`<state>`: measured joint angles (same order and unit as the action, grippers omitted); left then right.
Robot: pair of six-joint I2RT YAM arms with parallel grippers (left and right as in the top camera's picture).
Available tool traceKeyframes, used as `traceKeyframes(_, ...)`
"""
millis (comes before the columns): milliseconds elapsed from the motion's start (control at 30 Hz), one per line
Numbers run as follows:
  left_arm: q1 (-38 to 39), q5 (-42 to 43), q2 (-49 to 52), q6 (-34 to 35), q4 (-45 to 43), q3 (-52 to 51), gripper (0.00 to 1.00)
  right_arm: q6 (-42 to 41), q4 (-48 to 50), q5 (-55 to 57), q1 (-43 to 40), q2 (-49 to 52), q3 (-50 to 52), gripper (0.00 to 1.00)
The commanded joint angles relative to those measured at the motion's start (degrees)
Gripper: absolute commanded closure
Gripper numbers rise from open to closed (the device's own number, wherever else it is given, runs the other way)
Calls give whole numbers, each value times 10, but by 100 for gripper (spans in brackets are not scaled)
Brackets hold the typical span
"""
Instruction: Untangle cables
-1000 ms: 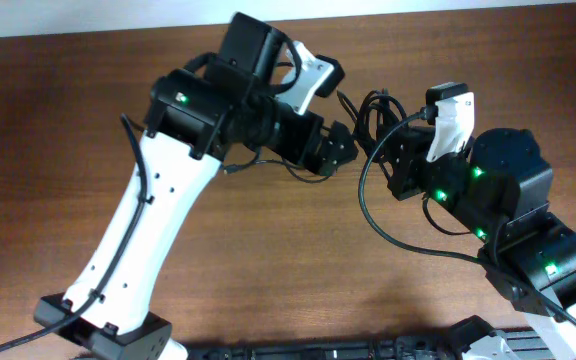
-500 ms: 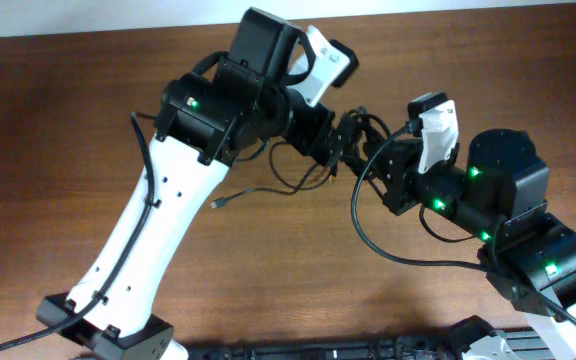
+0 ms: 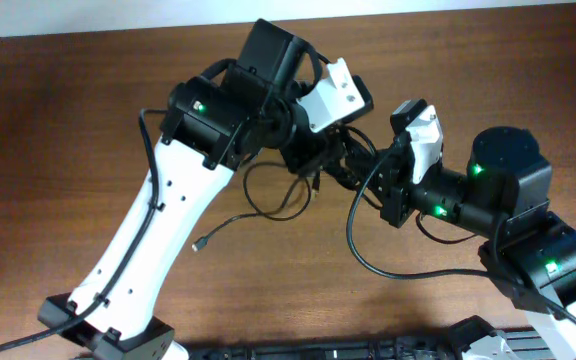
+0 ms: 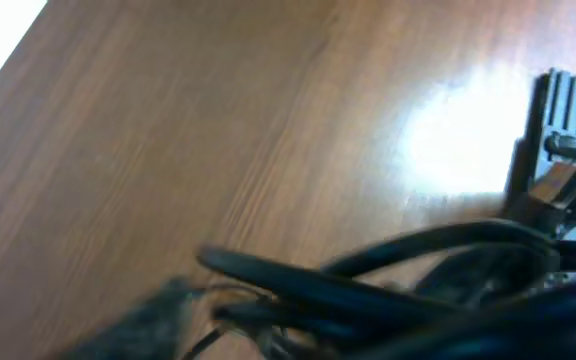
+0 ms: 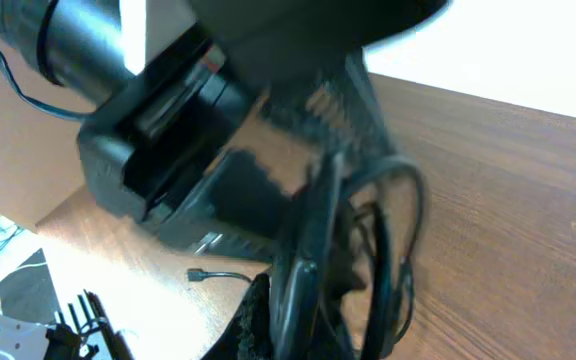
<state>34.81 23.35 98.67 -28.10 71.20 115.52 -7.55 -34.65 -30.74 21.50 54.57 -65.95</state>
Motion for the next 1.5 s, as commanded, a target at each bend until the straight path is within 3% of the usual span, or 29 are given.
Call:
traceKeyframes(0, -3, -2, -10, -8, -14, 12, 83, 14, 0, -79, 5, -5, -4, 96)
traceKeyframes(67, -3, -2, -10, -8, -14, 12, 100, 14, 0, -93, 5, -5, -4, 96)
traceKeyframes(300, -3, -2, -10, -7, -13, 12, 100, 14, -1, -95, 5, -5, -4, 95)
traceKeyframes(400, -5, -10, -10, 9, -14, 12, 100, 14, -4, -82, 5, -5, -4, 87)
traceKeyframes(433, -5, -30, -10, 35, -17, 12, 100, 13, -7, -69, 5, -5, -4, 78)
traceKeyframes(500, -9, -98, -10, 109, -22, 12, 100, 13, -14, -44, 5, -5, -4, 50)
traceKeyframes(567, -18, -209, -10, 238, -28, 12, 100, 13, -20, -14, 5, -5, -4, 30)
traceKeyframes(633, -33, -268, -12, 326, -26, 12, 100, 11, -28, 16, 5, -5, -4, 20)
traceKeyframes(700, -46, -273, -17, 381, -25, 12, 100, 8, -34, 45, 5, -5, -4, 12)
traceKeyframes(1100, -65, -271, -25, 685, -14, 12, 100, -98, -45, 172, 5, -5, -4, 7)
traceKeyframes(1233, -65, -210, -25, 776, -15, 12, 100, -157, -45, 215, 5, -5, -4, 7)
traceKeyframes(1333, -64, -178, -25, 793, -17, 12, 100, -210, -44, 252, 5, -5, -4, 7)
traceKeyframes(1467, -50, -139, -25, 793, -17, 12, 100, -217, -33, 267, 5, -5, -4, 3)
